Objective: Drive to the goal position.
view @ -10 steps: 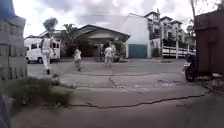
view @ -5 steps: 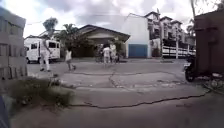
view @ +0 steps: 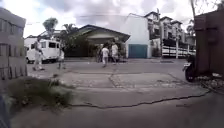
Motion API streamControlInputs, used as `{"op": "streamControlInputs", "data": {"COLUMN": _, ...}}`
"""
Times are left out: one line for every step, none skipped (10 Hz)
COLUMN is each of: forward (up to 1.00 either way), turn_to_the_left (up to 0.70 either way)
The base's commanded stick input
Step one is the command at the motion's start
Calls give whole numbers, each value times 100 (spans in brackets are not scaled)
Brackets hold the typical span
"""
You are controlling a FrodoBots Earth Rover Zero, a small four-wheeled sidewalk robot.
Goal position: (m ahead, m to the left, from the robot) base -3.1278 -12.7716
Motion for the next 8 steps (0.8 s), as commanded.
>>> {"op": "streamControlInputs", "data": {"forward": -12, "turn_to_the_left": 0}}
{"op": "streamControlInputs", "data": {"forward": -12, "turn_to_the_left": 0}}
{"op": "streamControlInputs", "data": {"forward": 59, "turn_to_the_left": 0}}
{"op": "streamControlInputs", "data": {"forward": 70, "turn_to_the_left": -29}}
{"op": "streamControlInputs", "data": {"forward": 70, "turn_to_the_left": -35}}
{"op": "streamControlInputs", "data": {"forward": 70, "turn_to_the_left": -35}}
{"op": "streamControlInputs", "data": {"forward": 70, "turn_to_the_left": -35}}
{"op": "streamControlInputs", "data": {"forward": 70, "turn_to_the_left": -35}}
